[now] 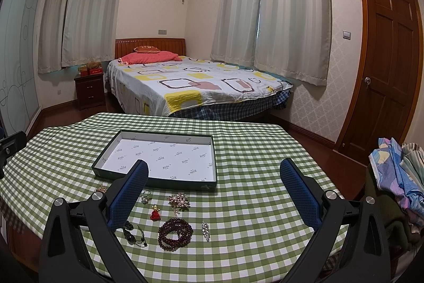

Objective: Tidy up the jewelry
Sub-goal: 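Grasp the white jade bangle with the left gripper while the right gripper grasps the silver rhinestone hairpin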

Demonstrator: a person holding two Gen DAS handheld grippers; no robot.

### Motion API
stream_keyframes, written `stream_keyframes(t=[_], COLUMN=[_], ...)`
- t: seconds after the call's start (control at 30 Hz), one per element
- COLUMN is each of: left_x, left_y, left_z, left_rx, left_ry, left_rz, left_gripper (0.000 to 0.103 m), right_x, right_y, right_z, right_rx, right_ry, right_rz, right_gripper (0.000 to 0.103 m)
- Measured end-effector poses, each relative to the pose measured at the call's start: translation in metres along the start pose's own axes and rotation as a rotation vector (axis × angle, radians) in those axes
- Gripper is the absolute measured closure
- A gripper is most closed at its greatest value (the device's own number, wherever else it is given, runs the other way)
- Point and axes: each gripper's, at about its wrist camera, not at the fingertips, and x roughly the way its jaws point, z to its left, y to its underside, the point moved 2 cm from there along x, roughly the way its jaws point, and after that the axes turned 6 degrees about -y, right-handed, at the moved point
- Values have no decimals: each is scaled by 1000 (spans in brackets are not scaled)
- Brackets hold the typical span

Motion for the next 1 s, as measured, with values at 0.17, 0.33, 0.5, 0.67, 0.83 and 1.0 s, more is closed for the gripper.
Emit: stream_keyframes(t=[0.17, 0.33, 0.5, 0.67, 0.83, 1.0], left_x=[1, 18, 56, 95, 128, 149], left_y=[1, 12, 42, 76, 107, 124], left_z=[0, -3, -7, -10, -8, -10], left_rx=[1, 12, 24, 46, 50, 62], left_ry=[-1, -5, 12, 0, -4, -8], left_rz=[2, 40, 145, 235, 315, 345], left_gripper=[4, 4, 4, 4, 4, 14], right_x=[0, 11, 43, 80, 104, 120], right_y=[0, 9, 39, 77, 106, 122], right_z=[0, 0, -2, -6, -11, -13], right_rx=[1, 11, 15, 26, 55, 69], right_ry=[-1, -19, -28, -39, -50, -57], right_rz=[1, 19, 90, 188, 245, 286], right_gripper=[6, 6, 6, 6, 6, 6])
